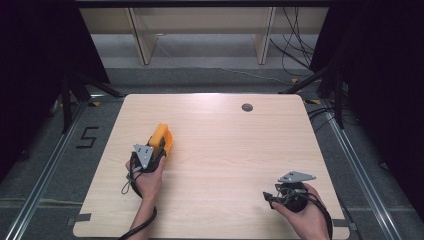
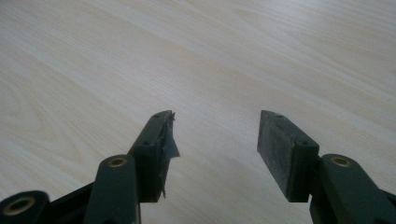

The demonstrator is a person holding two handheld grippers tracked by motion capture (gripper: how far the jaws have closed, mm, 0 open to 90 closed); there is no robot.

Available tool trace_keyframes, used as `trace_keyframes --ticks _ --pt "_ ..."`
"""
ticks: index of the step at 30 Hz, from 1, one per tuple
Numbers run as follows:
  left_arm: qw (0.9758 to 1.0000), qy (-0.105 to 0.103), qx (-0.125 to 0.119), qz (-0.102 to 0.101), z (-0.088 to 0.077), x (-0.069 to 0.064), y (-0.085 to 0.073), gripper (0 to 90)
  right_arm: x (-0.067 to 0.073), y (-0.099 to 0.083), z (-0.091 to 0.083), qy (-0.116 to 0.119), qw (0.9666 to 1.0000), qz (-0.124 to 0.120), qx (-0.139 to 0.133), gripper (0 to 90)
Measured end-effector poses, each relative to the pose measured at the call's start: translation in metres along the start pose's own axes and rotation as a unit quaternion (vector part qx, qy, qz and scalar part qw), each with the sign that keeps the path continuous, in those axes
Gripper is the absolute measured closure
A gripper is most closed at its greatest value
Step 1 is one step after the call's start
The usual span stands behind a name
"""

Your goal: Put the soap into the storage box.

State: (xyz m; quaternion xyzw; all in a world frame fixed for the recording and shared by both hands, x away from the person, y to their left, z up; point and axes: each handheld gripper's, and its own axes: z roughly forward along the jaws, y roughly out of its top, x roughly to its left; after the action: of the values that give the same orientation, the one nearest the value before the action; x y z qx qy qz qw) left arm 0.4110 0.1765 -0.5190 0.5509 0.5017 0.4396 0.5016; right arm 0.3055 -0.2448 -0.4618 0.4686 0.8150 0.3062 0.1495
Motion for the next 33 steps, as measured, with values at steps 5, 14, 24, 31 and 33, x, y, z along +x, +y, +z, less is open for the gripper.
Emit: trace_keyframes --ticks 5,14,24,31,33 --pt "0.9999 -0.008 0.011 0.005 -0.001 -0.002 0.0 58.9 0.001 0.0 -0.001 0.001 0.9999 0.015 0.006 46.0" --pt "0.9971 -0.034 0.067 0.014 -0.001 -0.003 0.009 45.2 0.002 0.0 -0.001 0.004 0.9999 0.013 0.008 45.6" --pt "0.9917 -0.051 0.101 0.061 -0.003 -0.001 0.022 34.0 0.0 0.0 0.002 0.016 0.9998 -0.006 0.005 45.1" --pt "0.9921 -0.048 0.1 0.059 -0.004 -0.001 0.023 34.4 0.0 -0.001 0.002 0.014 0.9999 -0.004 0.008 44.9" --pt "0.9921 -0.048 0.1 0.058 -0.005 -0.002 0.023 33.8 0.0 -0.001 0.003 0.018 0.9998 -0.009 0.005 44.9"
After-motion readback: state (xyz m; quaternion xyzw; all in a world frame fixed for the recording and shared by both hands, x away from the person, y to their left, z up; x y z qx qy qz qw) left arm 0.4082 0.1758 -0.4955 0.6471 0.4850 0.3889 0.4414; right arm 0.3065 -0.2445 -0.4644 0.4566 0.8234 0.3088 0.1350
